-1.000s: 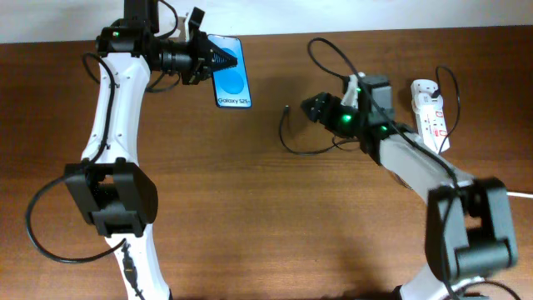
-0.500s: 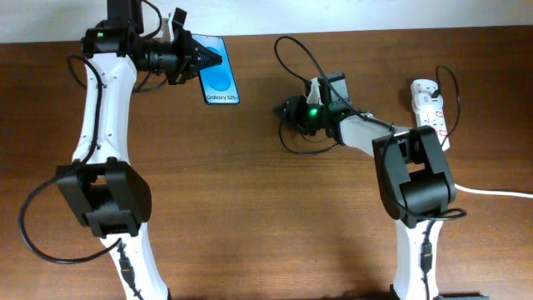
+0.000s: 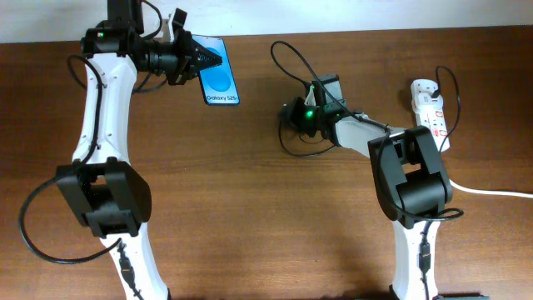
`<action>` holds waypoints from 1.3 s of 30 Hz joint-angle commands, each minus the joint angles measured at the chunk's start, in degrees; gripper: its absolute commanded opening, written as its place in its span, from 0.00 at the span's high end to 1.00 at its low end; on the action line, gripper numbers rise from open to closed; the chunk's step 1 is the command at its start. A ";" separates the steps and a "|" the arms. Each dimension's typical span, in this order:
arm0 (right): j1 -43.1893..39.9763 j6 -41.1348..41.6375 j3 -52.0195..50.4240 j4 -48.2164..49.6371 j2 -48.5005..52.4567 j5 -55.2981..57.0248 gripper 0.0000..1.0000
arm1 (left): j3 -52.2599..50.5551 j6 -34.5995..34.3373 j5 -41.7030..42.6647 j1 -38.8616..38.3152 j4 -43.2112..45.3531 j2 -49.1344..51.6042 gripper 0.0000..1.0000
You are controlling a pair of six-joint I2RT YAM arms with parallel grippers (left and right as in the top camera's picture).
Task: Plug charger to phone and switch on socket
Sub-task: 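Raise the phone with the left gripper and bring the plug below it, then push the USB-C plug upward into the phone's bottom port with right gripper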
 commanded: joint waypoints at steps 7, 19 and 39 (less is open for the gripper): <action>-11.45 -13.51 -1.40 5.51 -3.54 -36.63 0.96 | 0.48 -0.33 0.74 0.04 0.07 -0.98 1.00; -14.19 -46.51 -1.40 -45.05 -35.17 -27.93 0.96 | 0.48 3.21 0.79 -0.98 -0.11 -0.98 1.00; 0.66 17.49 -29.75 31.34 -46.12 -27.71 0.96 | 0.48 -15.47 20.92 -5.99 26.16 -0.98 1.00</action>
